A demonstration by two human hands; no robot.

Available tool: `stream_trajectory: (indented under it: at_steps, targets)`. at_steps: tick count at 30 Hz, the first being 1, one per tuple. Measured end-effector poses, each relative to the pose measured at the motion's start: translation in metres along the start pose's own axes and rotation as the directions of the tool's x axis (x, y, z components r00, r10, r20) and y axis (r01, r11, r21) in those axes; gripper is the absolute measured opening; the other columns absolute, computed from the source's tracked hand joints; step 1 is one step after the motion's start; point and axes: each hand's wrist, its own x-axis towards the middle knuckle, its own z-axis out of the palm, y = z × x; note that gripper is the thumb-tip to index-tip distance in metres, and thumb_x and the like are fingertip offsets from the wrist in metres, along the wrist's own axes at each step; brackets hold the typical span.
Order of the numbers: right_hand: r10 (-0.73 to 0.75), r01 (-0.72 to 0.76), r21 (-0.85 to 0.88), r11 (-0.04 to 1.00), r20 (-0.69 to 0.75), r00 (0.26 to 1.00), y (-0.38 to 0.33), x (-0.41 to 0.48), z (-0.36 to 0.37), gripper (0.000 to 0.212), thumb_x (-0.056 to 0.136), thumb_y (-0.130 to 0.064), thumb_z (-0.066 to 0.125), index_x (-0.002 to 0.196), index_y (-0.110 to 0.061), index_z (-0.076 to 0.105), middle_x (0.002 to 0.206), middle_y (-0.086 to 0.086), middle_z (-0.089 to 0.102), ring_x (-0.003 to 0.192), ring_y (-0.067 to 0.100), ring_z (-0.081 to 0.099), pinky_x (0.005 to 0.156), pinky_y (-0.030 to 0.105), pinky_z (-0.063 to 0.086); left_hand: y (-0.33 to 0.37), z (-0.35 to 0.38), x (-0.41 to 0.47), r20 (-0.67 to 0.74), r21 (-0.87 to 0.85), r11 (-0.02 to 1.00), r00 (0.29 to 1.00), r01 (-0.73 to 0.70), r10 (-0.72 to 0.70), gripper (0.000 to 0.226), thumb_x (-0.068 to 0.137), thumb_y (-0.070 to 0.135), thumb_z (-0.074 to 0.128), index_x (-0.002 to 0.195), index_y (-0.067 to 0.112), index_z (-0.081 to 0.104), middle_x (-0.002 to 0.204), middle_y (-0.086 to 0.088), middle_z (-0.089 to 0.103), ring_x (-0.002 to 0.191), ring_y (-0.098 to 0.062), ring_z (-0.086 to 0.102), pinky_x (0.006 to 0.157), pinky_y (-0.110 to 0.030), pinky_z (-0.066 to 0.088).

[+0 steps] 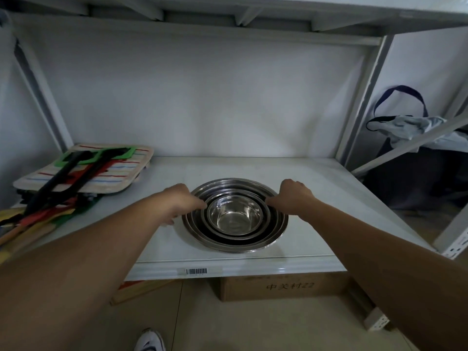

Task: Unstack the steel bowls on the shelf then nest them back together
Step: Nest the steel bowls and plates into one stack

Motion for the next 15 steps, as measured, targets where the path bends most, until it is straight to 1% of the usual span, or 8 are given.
stream_trajectory:
  at_steps: [2, 4, 7, 10, 12, 15]
  targets:
    - [0.020, -0.022, 0.032, 0.999, 0.059, 0.998, 0.003, 0.006, 0.006, 0.033, 0.078, -0.040, 0.070, 0.070, -0.013, 0.052, 0.071, 0.005, 0.060, 0.059, 0.019, 0.057, 0.047, 0.025, 0.041, 0.000, 0.007, 0.006, 0.070, -0.033, 0.999, 0.997, 0.035, -0.033, 0.054, 0.079, 0.044, 0.078, 0.114, 0.014, 0.048, 0.119, -0.012, 0.061, 0.102, -0.031, 0.063, 0.073, -0.040, 0.056]
    - [0.024, -0.027, 0.036, 0.999, 0.079, 0.997, 0.003, 0.011, 0.012, 0.037, 0.076, -0.045, 0.073, 0.073, -0.015, 0.052, 0.074, 0.005, 0.062, 0.060, 0.019, 0.059, 0.047, 0.027, 0.043, 0.002, 0.012, 0.012, 0.067, -0.043, 0.999, 0.997, 0.032, -0.029, 0.055, 0.078, 0.042, 0.079, 0.115, 0.013, 0.051, 0.119, -0.014, 0.064, 0.102, -0.032, 0.065, 0.069, -0.039, 0.056]
    - [0.005, -0.005, 0.000, 1.000, 0.084, 0.996, 0.002, 0.017, 0.019, 0.041, 0.073, -0.050, 0.075, 0.075, -0.016, 0.052, 0.076, 0.005, 0.063, 0.061, 0.017, 0.058, 0.049, 0.027, 0.045, 0.004, 0.016, 0.018, 0.051, -0.041, 0.999, 0.999, 0.012, -0.010, 0.048, 0.077, 0.040, 0.080, 0.110, 0.012, 0.057, 0.109, -0.013, 0.067, 0.096, -0.029, 0.066, 0.063, -0.036, 0.056]
    - [0.004, -0.001, -0.038, 0.999, 0.072, 0.997, 0.000, 0.022, 0.023, 0.043, 0.070, -0.053, 0.075, 0.075, -0.019, 0.050, 0.077, 0.002, 0.061, 0.065, 0.016, 0.059, 0.052, 0.027, 0.044, 0.004, 0.018, 0.021, 0.028, -0.009, 1.000, 1.000, -0.010, 0.010, 0.039, 0.077, 0.039, 0.081, 0.096, 0.015, 0.057, 0.099, -0.011, 0.067, 0.086, -0.026, 0.067, 0.056, -0.031, 0.052]
    - [-0.002, 0.006, -0.067, 0.998, 0.068, 0.998, 0.000, 0.024, 0.024, 0.045, 0.070, -0.056, 0.076, 0.073, -0.021, 0.047, 0.076, 0.002, 0.059, 0.066, 0.016, 0.057, 0.054, 0.028, 0.044, 0.005, 0.019, 0.022, 0.016, 0.020, 0.999, 1.000, -0.026, 0.026, 0.038, 0.076, 0.037, 0.082, 0.094, 0.014, 0.058, 0.095, -0.011, 0.068, 0.083, -0.026, 0.068, 0.057, -0.032, 0.055]
    - [-0.012, 0.018, -0.093, 0.995, 0.063, 0.998, 0.000, 0.025, 0.025, 0.047, 0.070, -0.057, 0.077, 0.072, -0.022, 0.047, 0.075, 0.001, 0.059, 0.065, 0.016, 0.056, 0.055, 0.028, 0.043, 0.006, 0.021, 0.023, -0.019, 0.064, 0.997, 0.998, -0.053, 0.054, 0.043, 0.074, 0.035, 0.085, 0.098, 0.012, 0.058, 0.098, -0.013, 0.068, 0.089, -0.030, 0.069, 0.072, -0.039, 0.061]
